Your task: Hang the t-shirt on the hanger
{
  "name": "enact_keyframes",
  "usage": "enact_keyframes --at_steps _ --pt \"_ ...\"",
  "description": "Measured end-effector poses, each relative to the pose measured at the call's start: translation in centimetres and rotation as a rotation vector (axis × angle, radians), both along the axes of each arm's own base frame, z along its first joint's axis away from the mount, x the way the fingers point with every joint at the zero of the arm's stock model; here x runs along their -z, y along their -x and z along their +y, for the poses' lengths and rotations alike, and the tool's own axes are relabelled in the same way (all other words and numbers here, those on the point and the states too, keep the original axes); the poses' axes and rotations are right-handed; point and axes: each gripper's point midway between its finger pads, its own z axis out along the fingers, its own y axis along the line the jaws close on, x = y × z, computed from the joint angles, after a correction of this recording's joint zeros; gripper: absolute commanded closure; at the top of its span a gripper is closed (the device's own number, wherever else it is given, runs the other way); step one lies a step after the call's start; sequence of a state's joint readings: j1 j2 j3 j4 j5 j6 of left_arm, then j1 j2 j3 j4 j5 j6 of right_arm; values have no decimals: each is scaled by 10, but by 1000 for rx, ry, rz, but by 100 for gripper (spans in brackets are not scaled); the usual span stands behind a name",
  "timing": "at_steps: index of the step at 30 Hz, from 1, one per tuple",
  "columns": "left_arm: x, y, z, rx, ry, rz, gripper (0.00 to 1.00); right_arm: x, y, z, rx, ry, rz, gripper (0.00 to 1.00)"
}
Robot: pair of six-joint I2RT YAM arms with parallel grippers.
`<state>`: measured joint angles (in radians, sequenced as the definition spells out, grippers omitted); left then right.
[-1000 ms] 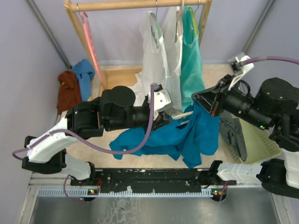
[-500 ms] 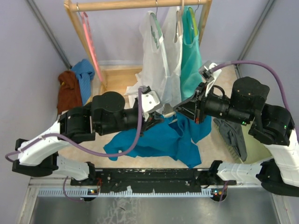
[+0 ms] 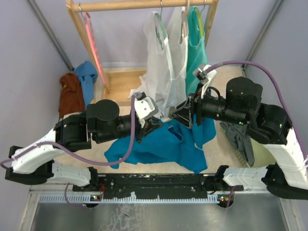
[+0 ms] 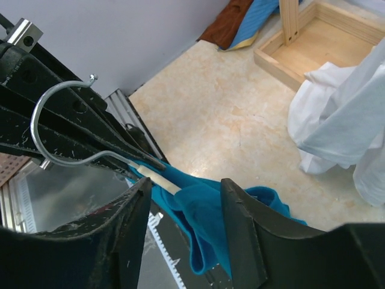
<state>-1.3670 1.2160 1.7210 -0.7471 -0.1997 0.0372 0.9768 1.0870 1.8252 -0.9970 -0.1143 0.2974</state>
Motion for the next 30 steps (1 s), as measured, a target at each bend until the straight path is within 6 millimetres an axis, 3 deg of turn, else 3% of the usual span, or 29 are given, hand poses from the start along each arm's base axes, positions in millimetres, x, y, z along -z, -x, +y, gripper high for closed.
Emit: enact_keyframes --at_steps 6,11,18,25,30 --pt "-7 0 10 -17 27 2 100 -15 4 -13 14 -12 -28 40" --pt "-11 2 17 -16 42 10 100 -29 12 -29 18 -26 -72 40" --pt "6 18 17 59 -16 67 100 -36 17 -54 50 -14 -127 39" --pt "20 37 16 150 -59 123 100 -23 22 -64 49 21 -139 39" --pt "23 47 16 202 -66 145 100 9 32 -53 -43 75 -79 39"
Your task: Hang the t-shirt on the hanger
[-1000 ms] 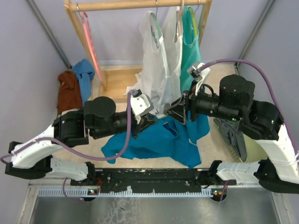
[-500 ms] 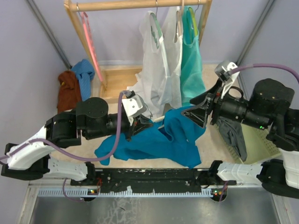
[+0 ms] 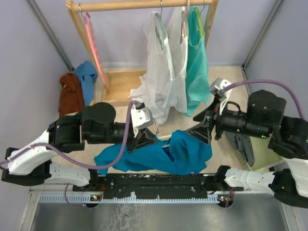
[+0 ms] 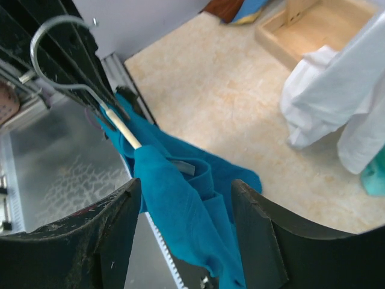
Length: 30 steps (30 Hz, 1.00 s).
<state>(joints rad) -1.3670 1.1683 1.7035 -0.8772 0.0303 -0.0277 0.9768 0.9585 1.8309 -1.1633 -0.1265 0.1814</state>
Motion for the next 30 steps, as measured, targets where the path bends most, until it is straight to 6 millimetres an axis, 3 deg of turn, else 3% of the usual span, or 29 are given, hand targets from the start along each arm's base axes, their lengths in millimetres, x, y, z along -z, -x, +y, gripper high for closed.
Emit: enact_keyframes --at_steps 7,14,24,27,30 --pt "2 8 0 42 -5 17 100 33 21 16 -152 46 85 39" --pt "5 12 1 61 -17 27 100 38 34 18 -229 45 97 48" --pt "5 15 1 78 -19 33 100 45 41 21 -283 50 103 50" --pt "5 17 1 87 -17 35 100 50 41 23 -289 59 107 58" --pt "5 18 1 97 -16 38 100 54 40 24 -295 70 114 74"
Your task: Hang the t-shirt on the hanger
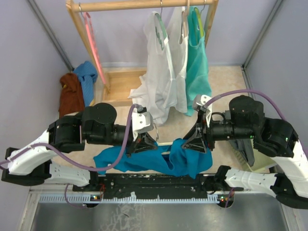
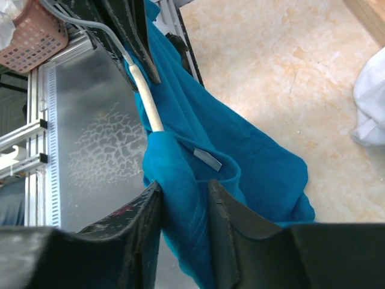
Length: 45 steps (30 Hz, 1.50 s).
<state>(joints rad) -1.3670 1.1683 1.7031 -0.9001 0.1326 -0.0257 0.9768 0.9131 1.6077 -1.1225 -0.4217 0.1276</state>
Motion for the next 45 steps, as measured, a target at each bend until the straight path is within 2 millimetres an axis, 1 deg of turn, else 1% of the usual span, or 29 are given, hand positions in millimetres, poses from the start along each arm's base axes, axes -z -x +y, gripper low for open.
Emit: enact_keyframes --at_steps 3,4,6,7,11,13,18,22,24,25,27,29,32,34,35,37,39,42,45 --pt "0 1 0 8 0 -1 100 2 1 1 -14 3 0 96" --pt "1 1 0 10 -2 -1 100 2 4 1 -29 2 3 100" --pt "1 1 0 11 -4 -1 100 1 8 1 -57 -7 -3 100" --pt "0 1 0 11 -1 -1 98 0 10 0 -66 -12 -7 100" --pt "-2 -2 -1 -10 10 -10 78 -3 11 -2 -61 -25 -23 100" --pt "-4 -8 -2 -39 14 -23 71 -5 9 -4 -47 -33 -34 100" --pt "-8 -28 -1 -151 25 -61 64 -11 1 -9 20 -63 -59 100" --pt "-13 -42 4 -233 38 -87 63 -15 -7 -10 74 -75 -69 100" --pt "-20 -52 13 -305 51 -104 62 -12 -10 -13 102 -64 -62 100" --pt "-25 -58 20 -349 63 -109 61 -9 -14 -18 141 -48 -61 100" --pt "-36 -69 39 -436 96 -123 61 -4 -18 -25 191 -26 -56 100" --pt "-48 -76 61 -509 142 -129 61 -3 -20 -31 222 -20 -56 100" --pt "-62 -84 88 -601 200 -130 61 -8 -22 -41 266 -27 -66 100" --pt "-67 -89 103 -657 226 -124 61 -12 -23 -44 285 -38 -75 100" --pt "-67 -91 109 -686 231 -119 60 -15 -24 -46 298 -45 -79 100" --pt "-60 -95 117 -730 221 -111 59 -20 -25 -49 315 -56 -87 100" --pt "-49 -98 122 -761 199 -107 58 -25 -25 -52 328 -68 -92 100" --pt "-25 -99 127 -781 149 -107 58 -31 -23 -58 334 -89 -100 100" --pt "-13 -98 129 -776 129 -110 57 -37 -18 -63 331 -112 -108 100"
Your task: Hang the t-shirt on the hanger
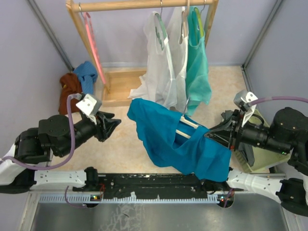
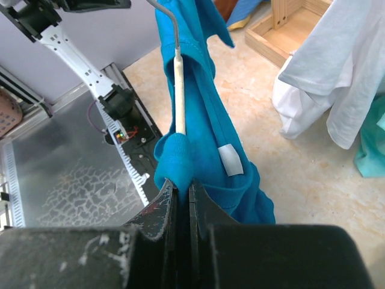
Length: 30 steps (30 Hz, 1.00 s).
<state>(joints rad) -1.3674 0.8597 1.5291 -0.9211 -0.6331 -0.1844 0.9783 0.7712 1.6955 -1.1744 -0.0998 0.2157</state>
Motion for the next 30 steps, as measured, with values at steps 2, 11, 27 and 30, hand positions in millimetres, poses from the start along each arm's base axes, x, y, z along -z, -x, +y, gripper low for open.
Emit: enact_keyframes --at_steps 2,11,27,30 --pt "6 2 0 13 -4 2 57 -4 4 -3 -6 -17 -4 100" --pt "31 10 -7 103 -13 -32 50 -10 25 -8 -88 -67 -1 100" --pt "39 12 -30 174 -26 -84 100 -22 47 -6 -194 -125 -9 100" --pt "43 10 -33 167 -47 -86 100 -22 47 -6 -195 -125 -9 100"
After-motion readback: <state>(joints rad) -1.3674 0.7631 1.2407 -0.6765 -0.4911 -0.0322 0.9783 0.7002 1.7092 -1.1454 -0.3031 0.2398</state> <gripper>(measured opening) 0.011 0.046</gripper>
